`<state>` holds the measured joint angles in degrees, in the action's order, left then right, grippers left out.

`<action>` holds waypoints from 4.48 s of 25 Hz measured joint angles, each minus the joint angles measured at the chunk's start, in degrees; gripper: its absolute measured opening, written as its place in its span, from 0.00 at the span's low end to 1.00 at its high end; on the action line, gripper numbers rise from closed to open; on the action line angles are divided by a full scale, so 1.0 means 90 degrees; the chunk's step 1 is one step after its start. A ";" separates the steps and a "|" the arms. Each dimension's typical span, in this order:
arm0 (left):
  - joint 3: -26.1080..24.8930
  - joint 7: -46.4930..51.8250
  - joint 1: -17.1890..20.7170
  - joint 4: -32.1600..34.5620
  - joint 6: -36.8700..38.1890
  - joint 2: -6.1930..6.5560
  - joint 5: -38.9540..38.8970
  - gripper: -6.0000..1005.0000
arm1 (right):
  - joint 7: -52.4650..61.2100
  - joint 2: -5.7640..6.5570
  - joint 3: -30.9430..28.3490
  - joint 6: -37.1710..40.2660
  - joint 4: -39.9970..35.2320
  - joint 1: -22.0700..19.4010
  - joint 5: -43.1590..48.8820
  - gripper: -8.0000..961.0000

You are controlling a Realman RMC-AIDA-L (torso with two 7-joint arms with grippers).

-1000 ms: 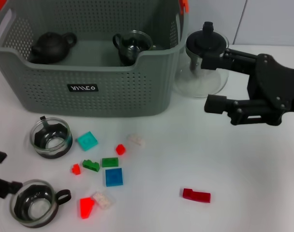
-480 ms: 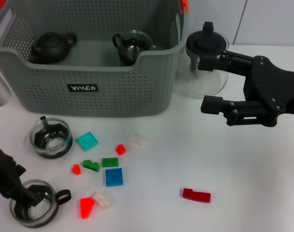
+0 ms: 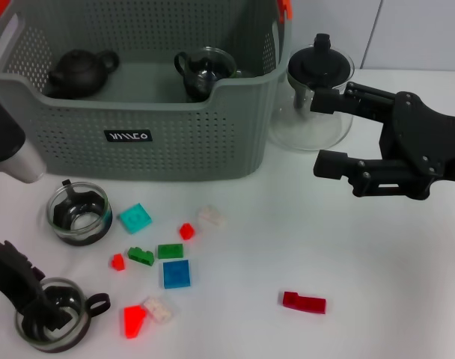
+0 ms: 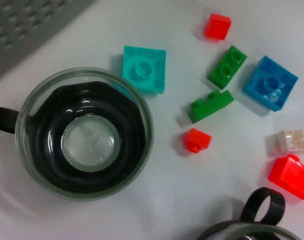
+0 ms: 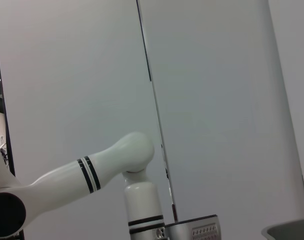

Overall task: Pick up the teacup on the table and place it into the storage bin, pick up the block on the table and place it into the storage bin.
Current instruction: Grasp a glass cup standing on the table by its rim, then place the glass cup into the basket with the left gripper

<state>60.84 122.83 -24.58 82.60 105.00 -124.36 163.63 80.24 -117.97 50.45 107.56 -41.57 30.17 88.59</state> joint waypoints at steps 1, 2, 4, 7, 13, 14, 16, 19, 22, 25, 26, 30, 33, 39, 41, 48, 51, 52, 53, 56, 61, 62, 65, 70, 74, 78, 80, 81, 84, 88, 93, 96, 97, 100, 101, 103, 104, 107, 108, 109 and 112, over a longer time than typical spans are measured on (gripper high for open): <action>0.0002 0.0001 -0.0001 -0.0056 -0.0063 -0.0001 0.0001 0.88 | 0.0000 0.0000 0.0000 0.0000 0.0000 0.0000 0.0000 0.97; 0.0004 0.0002 0.0000 -0.0091 -0.0116 -0.0001 0.0001 0.88 | 0.0000 0.0000 0.0000 0.0000 0.0000 -0.0004 0.0000 0.97; 0.0007 0.0004 0.0018 -0.0133 -0.0191 -0.0001 -0.0011 0.88 | 0.0000 0.0000 0.0000 0.0000 0.0000 -0.0004 0.0000 0.97; 0.0009 0.0005 0.0032 -0.0164 -0.0201 -0.0001 -0.0017 0.87 | 0.0000 0.0002 -0.0004 0.0000 0.0000 -0.0003 -0.0002 0.97; 0.0016 0.0089 0.0036 -0.0279 -0.0337 -0.0011 -0.0003 0.76 | -0.0032 0.0002 -0.0071 -0.0028 0.0000 -0.0003 -0.0015 0.97; 0.0011 0.0125 0.0036 -0.0281 -0.0381 -0.0012 -0.0002 0.75 | -0.0047 0.0002 -0.0080 -0.0028 0.0000 -0.0003 -0.0021 0.97; 0.0009 0.0143 0.0042 -0.0285 -0.0433 -0.0012 -0.0003 0.71 | -0.0065 0.0002 -0.0099 -0.0023 0.0000 -0.0005 -0.0028 0.97; -0.0014 0.0144 0.0050 -0.0296 -0.0502 -0.0003 -0.0002 0.62 | -0.0068 -0.0001 -0.0160 -0.0006 0.0000 -0.0008 -0.0028 0.97; -0.0042 0.0162 0.0052 -0.0302 -0.0540 0.0007 0.0002 0.47 | -0.0067 -0.0004 -0.0166 0.0002 0.0000 -0.0009 -0.0031 0.97; -0.0047 0.0202 0.0062 -0.0211 -0.0543 0.0008 0.0003 0.35 | -0.0068 -0.0006 -0.0166 0.0010 0.0000 -0.0011 -0.0035 0.97; -0.0053 0.0224 0.0066 -0.0177 -0.0535 0.0009 0.0003 0.31 | -0.0068 -0.0007 -0.0166 0.0010 0.0000 -0.0012 -0.0035 0.97; -0.0071 0.0318 0.0082 -0.0110 -0.0503 0.0015 0.0003 0.16 | -0.0070 -0.0003 -0.0166 0.0004 0.0000 -0.0013 -0.0034 0.97; -0.0064 0.0344 0.0114 -0.0069 -0.0497 0.0007 0.0000 0.08 | -0.0076 0.0005 -0.0166 -0.0007 0.0000 -0.0013 -0.0029 0.97; -0.0533 0.0502 0.0243 0.0916 0.0338 0.0000 -0.0644 0.05 | -0.0060 0.0062 -0.0166 -0.0011 0.0000 -0.0011 -0.0030 0.97; -0.1056 0.0506 0.0211 0.1230 0.0829 0.0000 -0.1208 0.05 | -0.0037 0.0101 -0.0144 -0.0005 0.0000 -0.0007 -0.0006 0.97; -0.2864 0.0487 0.0147 0.1540 0.1372 0.0037 -0.3437 0.06 | 0.0132 0.0468 -0.0165 0.0095 0.0069 -0.0002 0.0760 0.97; -0.3177 0.0451 0.0051 0.1548 0.1199 0.0041 -0.3816 0.07 | 0.0365 0.0698 -0.0167 0.0107 0.0078 0.0020 0.1301 0.97; -0.3197 0.0461 0.0001 0.1562 0.1091 0.0050 -0.3888 0.07 | 0.0454 0.0767 -0.0165 0.0103 0.0079 0.0023 0.1463 0.97; -0.3208 0.0486 -0.0074 0.1566 0.0983 0.0062 -0.3918 0.07 | 0.0526 0.0825 -0.0166 0.0091 0.0079 0.0025 0.1582 0.97; -0.3191 0.0639 -0.0405 0.1495 0.0561 0.0105 -0.3899 0.08 | 0.0725 0.0917 -0.0166 0.0058 0.0079 0.0075 0.1947 0.97; -0.2863 0.1308 -0.1216 0.0925 -0.0506 0.0431 -0.3393 0.09 | 0.0775 0.0852 -0.0166 0.0013 0.0079 0.0301 0.2510 0.97; -0.2823 0.1370 -0.1296 0.0841 -0.0627 0.0471 -0.3307 0.09 | 0.0776 0.0814 -0.0166 0.0008 0.0079 0.0353 0.2629 0.97; -0.2528 0.1755 -0.1762 0.0293 -0.1345 0.0704 -0.2828 0.09 | 0.0759 0.0680 -0.0155 -0.0034 0.0079 0.0499 0.2948 0.97; -0.2000 0.2155 -0.2445 -0.0688 -0.2388 0.0960 -0.1958 0.10 | 0.0744 0.0572 -0.0120 -0.0045 0.0079 0.0592 0.3043 0.97; -0.1857 0.2260 -0.3048 -0.1639 -0.3041 0.1078 -0.1195 0.11 | 0.0802 0.0569 -0.0154 -0.0050 0.0079 0.0609 0.3046 0.97; -0.1487 0.2525 -0.3447 -0.2373 -0.3789 0.1079 -0.0464 0.12 | 0.0827 0.0560 -0.0163 -0.0081 0.0171 0.0658 0.3051 0.97; -0.1183 0.2744 -0.3583 -0.2719 -0.4174 0.1064 -0.0140 0.12 | 0.0828 0.0542 -0.0146 -0.0110 0.0228 0.0696 0.3052 0.97; -0.0973 0.2878 -0.3637 -0.2966 -0.4387 0.1074 -0.0023 0.12 | 0.0828 0.0530 -0.0134 -0.0130 0.0251 0.0713 0.3053 0.97; -0.0698 0.2995 -0.3718 -0.3377 -0.4722 0.1141 -0.0005 0.13 | 0.0830 0.0498 -0.0119 -0.0157 0.0265 0.0742 0.3055 0.97; -0.0621 0.3008 -0.3738 -0.3647 -0.4968 0.1155 0.0002 0.13 | 0.0831 0.0461 -0.0117 -0.0161 0.0267 0.0774 0.3057 0.97; -0.0560 0.2966 -0.3704 -0.3877 -0.5234 0.1082 0.0012 0.14 | 0.0831 0.0424 -0.0117 -0.0274 0.0288 0.0811 0.3058 0.97; -0.0395 0.2974 -0.3703 -0.4041 -0.5464 0.1045 0.0014 0.15 | 0.0823 0.0421 -0.0117 -0.0319 0.0310 0.0839 0.3058 0.97; -0.0361 0.2977 -0.3704 -0.4098 -0.5542 0.1029 0.0014 0.15 | 0.0822 0.0418 -0.0117 -0.0333 0.0311 0.0849 0.3058 0.97; -0.0307 0.2970 -0.3703 -0.4241 -0.5758 0.0974 0.0016 0.15 | 0.0828 0.0411 -0.0117 -0.0387 0.0313 0.0871 0.3057 0.97; -0.0288 0.2964 -0.3701 -0.4291 -0.5841 0.0955 0.0018 0.15 | 0.0829 0.0411 -0.0117 -0.0399 0.0319 0.0876 0.3058 0.97; -0.0266 0.2957 -0.3698 -0.4378 -0.5957 0.0934 0.0019 0.16 | 0.0830 0.0408 -0.0117 -0.0427 0.0329 0.0886 0.3057 0.97; -0.0265 0.2950 -0.3698 -0.4420 -0.6002 0.0928 0.0020 0.16 | 0.0830 0.0405 -0.0121 -0.0440 0.0332 0.0891 0.3057 0.97; -0.0251 0.2929 -0.3692 -0.4502 -0.6081 0.0918 0.0021 0.17 | 0.0824 0.0392 -0.0133 -0.0494 0.0333 0.0899 0.3057 0.97; -0.0222 0.2927 -0.3672 -0.4506 -0.6087 0.0917 0.0022 0.17 | 0.0817 0.0387 -0.0135 -0.0514 0.0333 0.0902 0.3057 0.97; -0.0192 0.2927 -0.3655 -0.4507 -0.6094 0.0916 0.0022 0.17 | 0.0812 0.0384 -0.0136 -0.0534 0.0333 0.0904 0.3056 0.97; -0.0093 0.2925 -0.3604 -0.4509 -0.6109 0.0908 0.0022 0.17 | 0.0812 0.0382 -0.0140 -0.0565 0.0333 0.0906 0.3049 0.97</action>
<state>60.01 149.16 -57.01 42.02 50.03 -116.19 163.83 87.54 -114.53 49.19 102.48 -38.58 38.32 116.03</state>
